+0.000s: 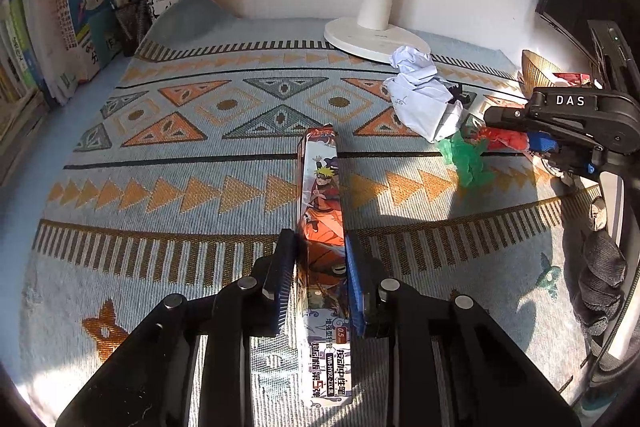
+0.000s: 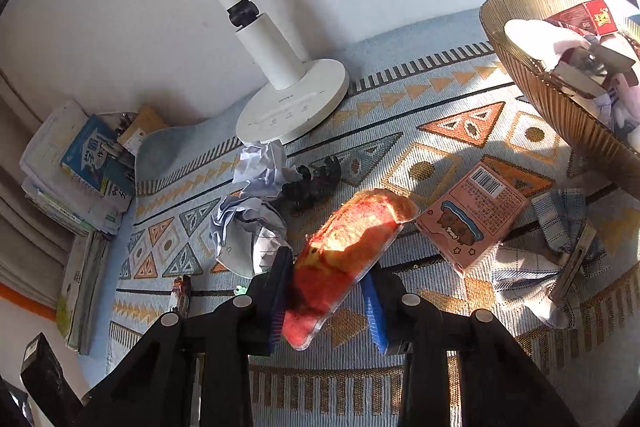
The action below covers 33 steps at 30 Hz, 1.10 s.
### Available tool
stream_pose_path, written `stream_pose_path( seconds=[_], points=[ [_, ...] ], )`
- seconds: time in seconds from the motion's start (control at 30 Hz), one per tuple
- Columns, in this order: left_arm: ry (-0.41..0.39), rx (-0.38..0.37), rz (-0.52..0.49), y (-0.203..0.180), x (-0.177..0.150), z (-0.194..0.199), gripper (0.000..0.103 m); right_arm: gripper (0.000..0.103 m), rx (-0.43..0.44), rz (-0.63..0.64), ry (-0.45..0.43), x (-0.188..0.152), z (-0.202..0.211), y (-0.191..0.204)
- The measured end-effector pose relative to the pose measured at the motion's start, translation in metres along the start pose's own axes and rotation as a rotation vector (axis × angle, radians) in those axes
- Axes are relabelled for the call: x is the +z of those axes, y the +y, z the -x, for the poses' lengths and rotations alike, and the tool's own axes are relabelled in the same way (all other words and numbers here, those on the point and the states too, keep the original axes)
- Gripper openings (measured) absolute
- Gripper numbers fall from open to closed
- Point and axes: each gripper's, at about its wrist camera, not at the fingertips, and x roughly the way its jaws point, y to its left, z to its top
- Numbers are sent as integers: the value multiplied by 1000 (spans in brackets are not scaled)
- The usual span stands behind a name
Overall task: Organize objects
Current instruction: 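Grasp the long Naruto snack box with left gripper while right gripper grasps the orange snack bag, then lift the snack box and snack bag off the rug toward the golden bowl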
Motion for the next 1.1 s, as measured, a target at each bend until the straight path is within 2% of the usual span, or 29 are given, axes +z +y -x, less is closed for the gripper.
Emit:
stream_pose_path(
  seconds=[0.17,0.33,0.4,0.6,0.93,1.1],
  points=[
    [-2,29,-25,-4,-1,-1,22,33,63,129,-28,-26,47,-1],
    [-5,41,-30,-6,0,-1,22,33,193,201,91,-54,62,-17],
    [-5,43,-30,-6,0,-1,22,33,217,231,146,-61,63,-22],
    [-7,52,-36,-9,-1,-1,23,33,181,299,231,-74,55,-33],
    [-7,50,-39,-10,0,-1,25,34,166,284,239,-72,54,-44],
    [-7,47,-36,-10,0,-1,25,41,157,257,239,-71,57,-50]
  ],
)
